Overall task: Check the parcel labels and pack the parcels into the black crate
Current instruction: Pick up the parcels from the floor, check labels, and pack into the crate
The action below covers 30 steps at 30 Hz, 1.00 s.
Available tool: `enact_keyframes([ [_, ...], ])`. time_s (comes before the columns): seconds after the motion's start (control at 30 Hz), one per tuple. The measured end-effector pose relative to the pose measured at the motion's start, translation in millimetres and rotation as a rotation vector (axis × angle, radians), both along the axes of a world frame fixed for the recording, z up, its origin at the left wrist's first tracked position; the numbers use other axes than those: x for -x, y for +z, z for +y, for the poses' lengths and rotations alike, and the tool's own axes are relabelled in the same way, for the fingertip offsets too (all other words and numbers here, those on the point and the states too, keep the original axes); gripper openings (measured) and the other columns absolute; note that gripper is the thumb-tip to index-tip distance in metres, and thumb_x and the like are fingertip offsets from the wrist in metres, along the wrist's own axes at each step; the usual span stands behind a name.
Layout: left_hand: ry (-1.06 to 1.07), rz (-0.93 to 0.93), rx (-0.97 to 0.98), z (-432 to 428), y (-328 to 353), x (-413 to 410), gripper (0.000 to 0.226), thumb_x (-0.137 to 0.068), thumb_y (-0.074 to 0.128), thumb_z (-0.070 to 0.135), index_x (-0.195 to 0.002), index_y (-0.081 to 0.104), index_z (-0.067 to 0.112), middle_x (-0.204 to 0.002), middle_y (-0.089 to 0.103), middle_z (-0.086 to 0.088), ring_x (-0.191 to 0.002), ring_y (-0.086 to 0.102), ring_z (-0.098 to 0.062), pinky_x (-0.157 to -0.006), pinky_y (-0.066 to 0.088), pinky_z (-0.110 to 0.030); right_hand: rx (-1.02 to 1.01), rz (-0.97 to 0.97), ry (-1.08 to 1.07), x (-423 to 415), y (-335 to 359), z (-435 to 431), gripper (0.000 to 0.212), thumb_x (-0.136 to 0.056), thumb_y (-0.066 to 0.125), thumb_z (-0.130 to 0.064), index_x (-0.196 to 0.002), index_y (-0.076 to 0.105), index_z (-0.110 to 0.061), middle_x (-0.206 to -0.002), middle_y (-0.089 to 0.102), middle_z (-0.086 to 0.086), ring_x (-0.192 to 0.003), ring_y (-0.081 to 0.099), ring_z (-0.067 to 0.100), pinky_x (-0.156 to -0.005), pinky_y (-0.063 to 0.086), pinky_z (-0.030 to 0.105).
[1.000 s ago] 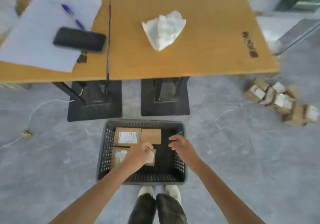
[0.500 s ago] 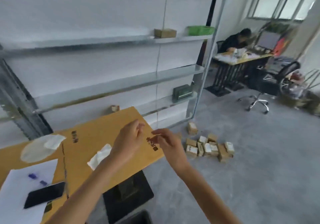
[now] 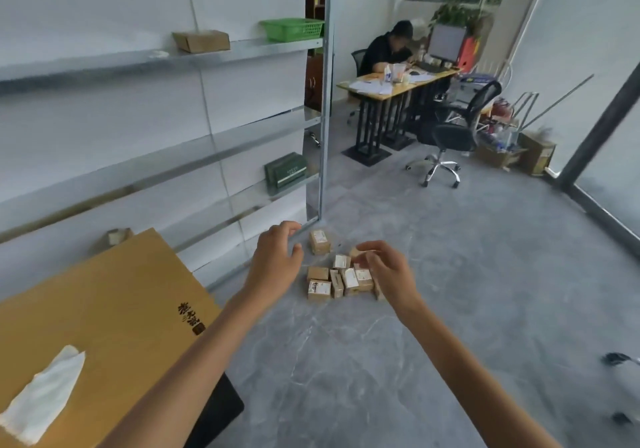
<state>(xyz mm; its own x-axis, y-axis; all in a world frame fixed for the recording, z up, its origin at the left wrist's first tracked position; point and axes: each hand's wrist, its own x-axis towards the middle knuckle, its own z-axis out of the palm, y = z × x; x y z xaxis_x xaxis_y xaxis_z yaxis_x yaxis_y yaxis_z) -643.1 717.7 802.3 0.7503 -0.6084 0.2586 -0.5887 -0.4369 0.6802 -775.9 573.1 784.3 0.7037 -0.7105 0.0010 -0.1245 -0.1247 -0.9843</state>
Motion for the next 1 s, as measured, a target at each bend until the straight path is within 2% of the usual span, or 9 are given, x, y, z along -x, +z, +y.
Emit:
enact_keyframes([
  [0.13,0.024,0.081,-0.028,-99,-25,1,0.033,-0.091,0.049,0.011,-0.124,0.050,0.015,-0.124,0.054,-0.005,-0.118,0.044,-0.021,-0.099,0.038,-0.032,-0.017,0.060,-0.045,2,-15,-98,0.024,-0.092,0.042,0.002,-0.092,0.063,-0.010,-0.079,0.068,0.007,-0.074,0.061,0.015,-0.068,0.046,0.022],
  [0.23,0.033,0.154,-0.031,-157,-40,1,0.032,-0.091,0.049,0.009,-0.123,0.051,0.014,-0.125,0.054,-0.004,-0.118,0.046,-0.021,-0.097,0.035,-0.027,-0.025,0.125,-0.046,-5,-26,-155,0.024,-0.093,0.042,0.001,-0.092,0.062,-0.012,-0.078,0.068,0.005,-0.079,0.062,0.022,-0.073,0.044,0.031],
  [0.4,0.075,0.214,-0.060,-208,-58,-35,0.032,-0.091,0.049,0.008,-0.122,0.053,0.014,-0.125,0.056,-0.004,-0.117,0.048,-0.019,-0.094,0.034,-0.024,-0.079,0.133,-0.059,-29,-43,-224,0.026,-0.093,0.040,0.003,-0.093,0.063,-0.011,-0.077,0.069,0.004,-0.077,0.063,0.021,-0.064,0.041,0.022],
  [0.67,0.128,0.241,-0.081,-281,-94,-146,0.030,-0.092,0.049,0.008,-0.120,0.053,0.015,-0.124,0.056,-0.003,-0.117,0.049,-0.017,-0.099,0.041,-0.034,-0.151,0.197,-0.046,-117,-74,-318,0.025,-0.094,0.037,0.005,-0.103,0.061,0.002,-0.083,0.066,0.012,-0.070,0.060,0.015,-0.053,0.043,0.004],
  [0.8,0.129,0.274,-0.053,-333,-118,-217,0.027,-0.092,0.048,0.008,-0.116,0.055,0.016,-0.120,0.057,-0.001,-0.113,0.051,-0.015,-0.092,0.038,-0.025,-0.183,0.260,-0.054,-181,-90,-374,0.027,-0.094,0.035,0.007,-0.105,0.059,0.007,-0.089,0.064,0.016,-0.071,0.058,0.016,-0.054,0.044,0.006],
  [1.0,0.109,0.379,-0.098,-409,-150,-308,0.025,-0.092,0.047,0.009,-0.114,0.057,0.018,-0.115,0.060,0.003,-0.100,0.051,-0.004,-0.085,0.038,-0.020,-0.264,0.434,-0.101,-267,-109,-441,0.026,-0.095,0.035,0.003,-0.103,0.060,0.002,-0.092,0.064,0.017,-0.070,0.058,0.017,-0.060,0.041,0.021],
])
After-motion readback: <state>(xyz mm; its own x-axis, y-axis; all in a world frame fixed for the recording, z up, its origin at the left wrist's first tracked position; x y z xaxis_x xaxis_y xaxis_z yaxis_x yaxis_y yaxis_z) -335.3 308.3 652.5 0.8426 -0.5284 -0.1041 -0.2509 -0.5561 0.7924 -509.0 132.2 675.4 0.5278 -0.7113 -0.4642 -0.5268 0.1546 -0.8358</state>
